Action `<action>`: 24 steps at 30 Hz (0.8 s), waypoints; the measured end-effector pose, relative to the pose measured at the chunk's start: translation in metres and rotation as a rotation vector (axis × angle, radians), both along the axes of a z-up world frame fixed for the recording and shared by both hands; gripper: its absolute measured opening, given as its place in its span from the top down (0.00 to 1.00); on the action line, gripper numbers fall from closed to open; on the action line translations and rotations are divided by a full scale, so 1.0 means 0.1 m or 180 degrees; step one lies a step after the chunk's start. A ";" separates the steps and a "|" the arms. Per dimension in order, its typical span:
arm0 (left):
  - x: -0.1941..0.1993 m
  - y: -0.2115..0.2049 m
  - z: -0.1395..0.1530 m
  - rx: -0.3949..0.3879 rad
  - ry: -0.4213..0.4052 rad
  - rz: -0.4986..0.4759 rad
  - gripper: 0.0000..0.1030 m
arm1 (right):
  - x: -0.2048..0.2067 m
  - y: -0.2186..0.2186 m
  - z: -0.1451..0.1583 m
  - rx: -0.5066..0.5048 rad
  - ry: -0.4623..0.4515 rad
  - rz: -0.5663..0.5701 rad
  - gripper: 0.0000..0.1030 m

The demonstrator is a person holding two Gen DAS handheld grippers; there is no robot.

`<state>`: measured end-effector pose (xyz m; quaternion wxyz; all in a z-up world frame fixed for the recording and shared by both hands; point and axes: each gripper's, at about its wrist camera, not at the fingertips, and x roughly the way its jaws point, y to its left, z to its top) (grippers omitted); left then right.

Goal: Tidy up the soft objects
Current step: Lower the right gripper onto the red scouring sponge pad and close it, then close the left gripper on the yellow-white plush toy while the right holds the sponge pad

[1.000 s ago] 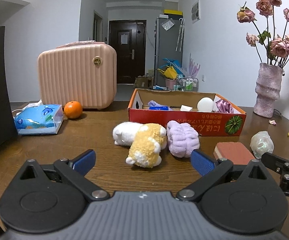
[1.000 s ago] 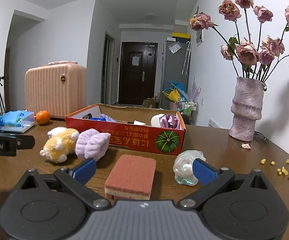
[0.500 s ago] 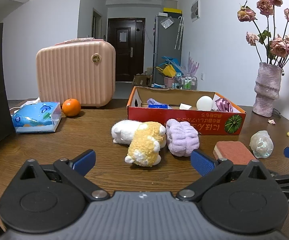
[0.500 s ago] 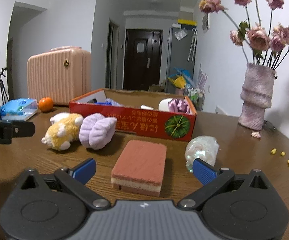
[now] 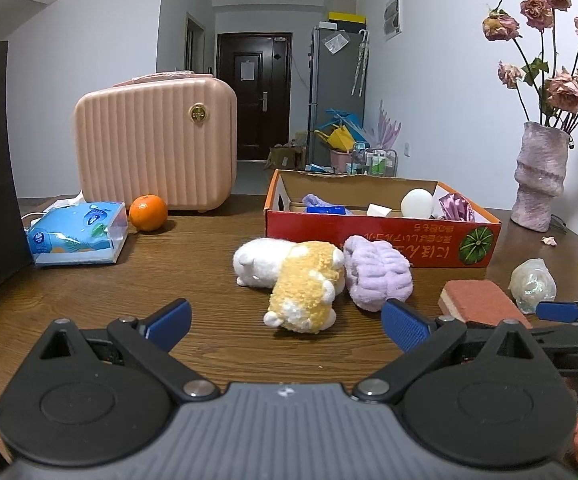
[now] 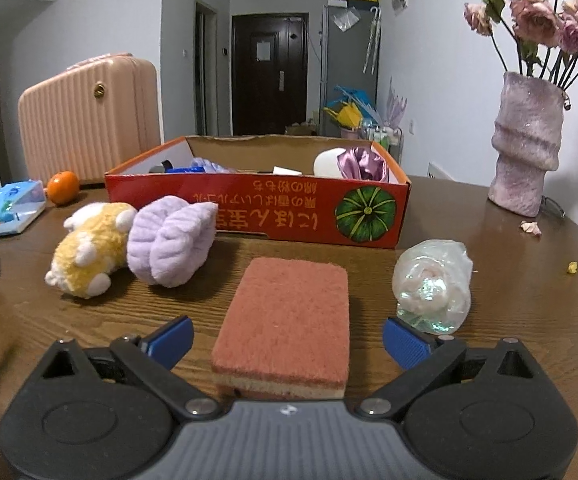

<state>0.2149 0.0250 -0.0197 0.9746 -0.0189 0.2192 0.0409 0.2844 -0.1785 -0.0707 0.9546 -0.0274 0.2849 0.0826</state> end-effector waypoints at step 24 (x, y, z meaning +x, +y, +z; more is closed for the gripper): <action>0.08 0.07 -0.04 0.0000 0.0099 0.0040 0.00 | 0.32 0.13 -0.09 -0.0053 0.0238 0.0007 0.32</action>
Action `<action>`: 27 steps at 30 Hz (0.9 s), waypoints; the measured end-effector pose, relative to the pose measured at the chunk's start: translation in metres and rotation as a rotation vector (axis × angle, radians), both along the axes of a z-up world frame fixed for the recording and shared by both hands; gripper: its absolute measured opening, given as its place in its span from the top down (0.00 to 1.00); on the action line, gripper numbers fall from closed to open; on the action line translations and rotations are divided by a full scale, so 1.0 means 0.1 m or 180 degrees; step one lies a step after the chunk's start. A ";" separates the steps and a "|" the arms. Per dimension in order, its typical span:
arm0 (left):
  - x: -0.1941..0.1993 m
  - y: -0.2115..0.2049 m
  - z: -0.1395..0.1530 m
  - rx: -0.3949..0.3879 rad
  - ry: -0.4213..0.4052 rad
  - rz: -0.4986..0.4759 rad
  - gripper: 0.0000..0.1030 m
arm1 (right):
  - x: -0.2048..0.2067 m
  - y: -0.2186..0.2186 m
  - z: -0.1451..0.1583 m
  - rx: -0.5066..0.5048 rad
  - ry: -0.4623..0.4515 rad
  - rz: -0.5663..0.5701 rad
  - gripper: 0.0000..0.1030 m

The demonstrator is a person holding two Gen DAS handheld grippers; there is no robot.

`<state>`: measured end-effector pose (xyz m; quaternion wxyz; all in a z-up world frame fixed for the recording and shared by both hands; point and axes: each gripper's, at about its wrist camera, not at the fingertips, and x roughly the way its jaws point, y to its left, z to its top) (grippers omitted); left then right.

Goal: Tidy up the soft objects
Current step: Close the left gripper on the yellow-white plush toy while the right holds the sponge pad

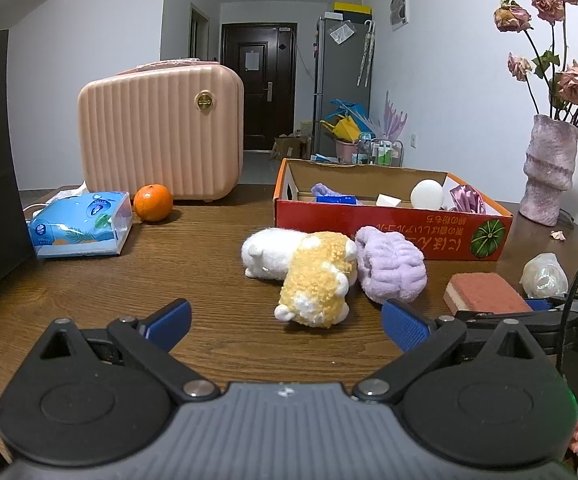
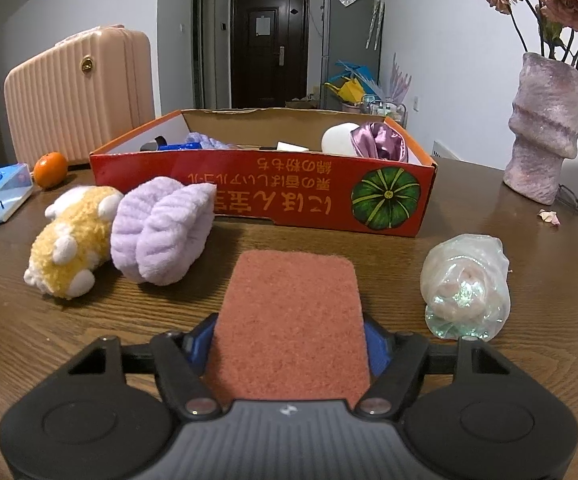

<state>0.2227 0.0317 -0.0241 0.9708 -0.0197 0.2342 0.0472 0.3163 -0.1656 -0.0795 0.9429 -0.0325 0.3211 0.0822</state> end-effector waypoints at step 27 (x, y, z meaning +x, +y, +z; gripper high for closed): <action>0.27 -0.01 0.00 0.0081 0.0076 0.0043 0.00 | 0.00 0.01 0.12 -0.0026 -0.0412 0.0142 0.32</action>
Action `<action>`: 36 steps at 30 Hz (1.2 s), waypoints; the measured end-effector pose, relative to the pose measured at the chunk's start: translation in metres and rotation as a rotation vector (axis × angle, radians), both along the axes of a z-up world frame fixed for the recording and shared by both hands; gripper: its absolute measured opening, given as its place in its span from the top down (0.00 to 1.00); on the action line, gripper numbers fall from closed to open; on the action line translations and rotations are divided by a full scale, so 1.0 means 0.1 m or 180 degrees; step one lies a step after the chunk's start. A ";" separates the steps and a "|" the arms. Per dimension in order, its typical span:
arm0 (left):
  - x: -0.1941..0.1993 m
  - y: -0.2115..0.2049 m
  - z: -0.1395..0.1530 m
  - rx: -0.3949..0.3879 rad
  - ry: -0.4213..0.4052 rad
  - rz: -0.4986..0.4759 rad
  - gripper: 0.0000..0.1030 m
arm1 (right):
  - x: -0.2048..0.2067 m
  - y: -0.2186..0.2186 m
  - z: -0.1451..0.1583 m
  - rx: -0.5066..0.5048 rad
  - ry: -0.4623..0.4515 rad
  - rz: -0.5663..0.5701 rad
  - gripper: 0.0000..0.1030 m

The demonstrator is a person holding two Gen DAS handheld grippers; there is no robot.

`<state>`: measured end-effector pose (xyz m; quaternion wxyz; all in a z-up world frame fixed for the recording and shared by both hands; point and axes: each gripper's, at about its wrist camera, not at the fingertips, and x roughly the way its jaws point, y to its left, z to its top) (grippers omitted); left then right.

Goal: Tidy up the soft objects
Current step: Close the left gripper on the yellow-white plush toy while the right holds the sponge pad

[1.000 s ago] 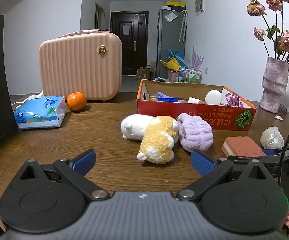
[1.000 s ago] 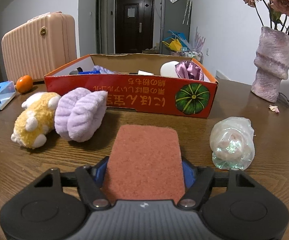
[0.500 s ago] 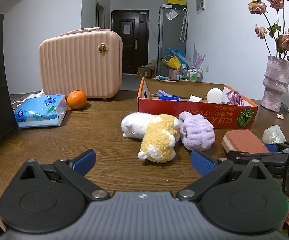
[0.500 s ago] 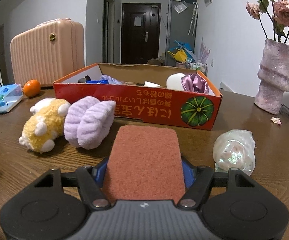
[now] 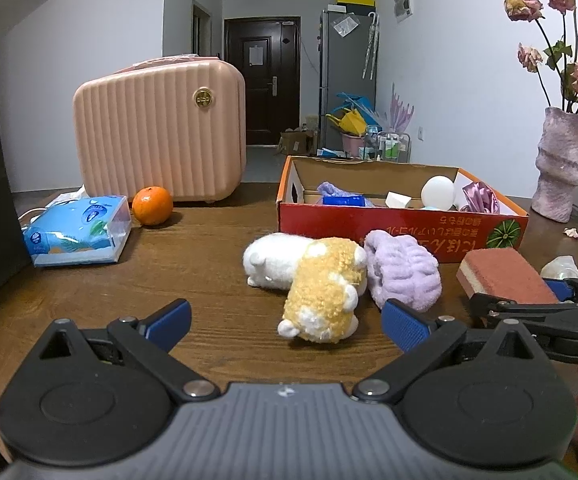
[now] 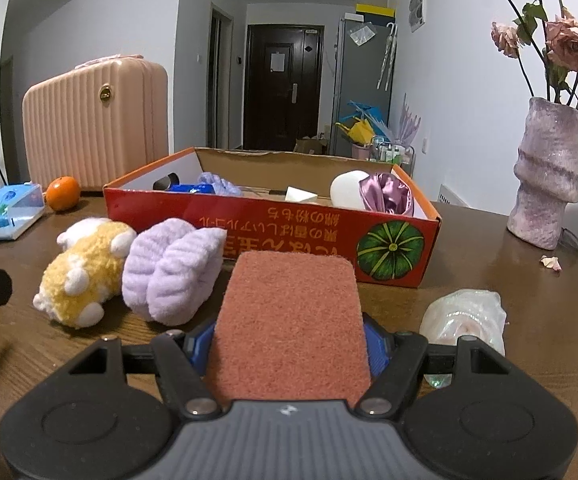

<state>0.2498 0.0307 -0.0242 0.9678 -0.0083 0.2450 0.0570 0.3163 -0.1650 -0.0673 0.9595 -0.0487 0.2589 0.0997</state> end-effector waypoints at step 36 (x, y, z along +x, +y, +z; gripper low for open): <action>0.94 -0.14 -0.34 0.0206 0.0444 -0.0082 0.00 | 0.20 -0.11 0.03 0.0045 -0.0154 -0.0060 0.32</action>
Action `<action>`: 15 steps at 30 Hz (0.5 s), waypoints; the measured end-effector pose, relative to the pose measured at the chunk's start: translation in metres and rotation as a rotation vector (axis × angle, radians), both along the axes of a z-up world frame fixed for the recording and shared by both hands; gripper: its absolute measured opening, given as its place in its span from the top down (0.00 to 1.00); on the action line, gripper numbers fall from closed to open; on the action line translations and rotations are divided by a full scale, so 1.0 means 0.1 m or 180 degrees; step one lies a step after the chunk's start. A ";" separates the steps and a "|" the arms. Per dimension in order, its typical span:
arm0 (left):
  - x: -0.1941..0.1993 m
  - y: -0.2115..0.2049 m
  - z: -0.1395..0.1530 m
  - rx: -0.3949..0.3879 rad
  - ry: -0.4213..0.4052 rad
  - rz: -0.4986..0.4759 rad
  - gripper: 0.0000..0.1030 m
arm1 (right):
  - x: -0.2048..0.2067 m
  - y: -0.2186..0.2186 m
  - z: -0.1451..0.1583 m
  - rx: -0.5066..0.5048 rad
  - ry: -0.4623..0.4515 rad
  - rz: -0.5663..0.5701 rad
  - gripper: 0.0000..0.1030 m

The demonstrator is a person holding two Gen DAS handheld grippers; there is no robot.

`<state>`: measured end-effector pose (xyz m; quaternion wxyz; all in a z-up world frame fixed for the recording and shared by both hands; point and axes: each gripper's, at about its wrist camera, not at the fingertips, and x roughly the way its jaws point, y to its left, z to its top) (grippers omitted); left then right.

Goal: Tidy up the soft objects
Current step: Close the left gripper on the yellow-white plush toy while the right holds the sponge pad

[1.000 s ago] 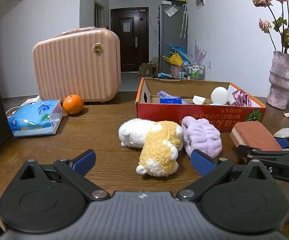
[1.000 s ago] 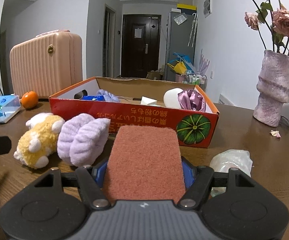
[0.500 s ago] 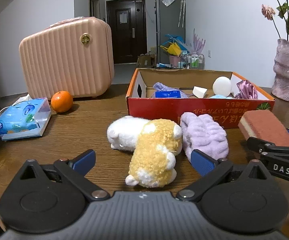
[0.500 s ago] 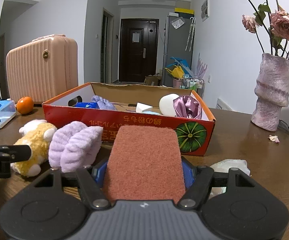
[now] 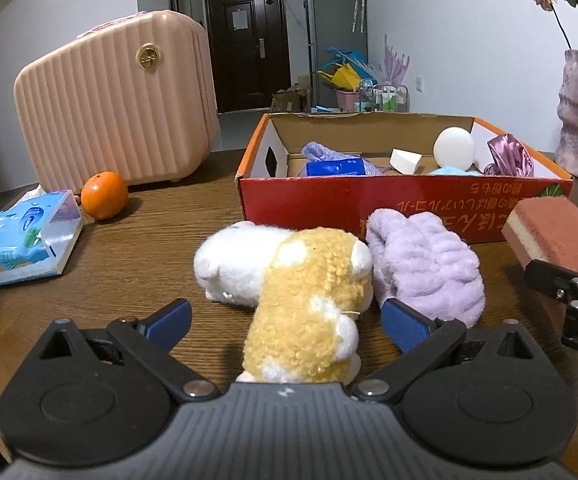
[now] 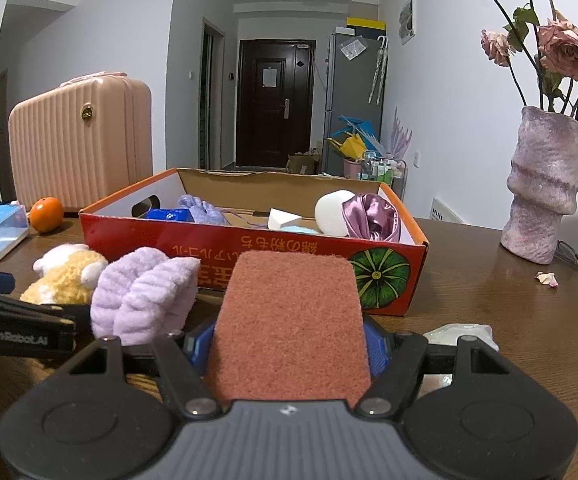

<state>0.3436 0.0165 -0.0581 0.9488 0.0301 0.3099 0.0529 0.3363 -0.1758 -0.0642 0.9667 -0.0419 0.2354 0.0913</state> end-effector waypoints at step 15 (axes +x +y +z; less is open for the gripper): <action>0.09 0.05 -0.13 -0.0164 0.0260 -0.0113 0.45 | -0.05 0.00 0.01 0.0032 -0.0031 0.0037 0.32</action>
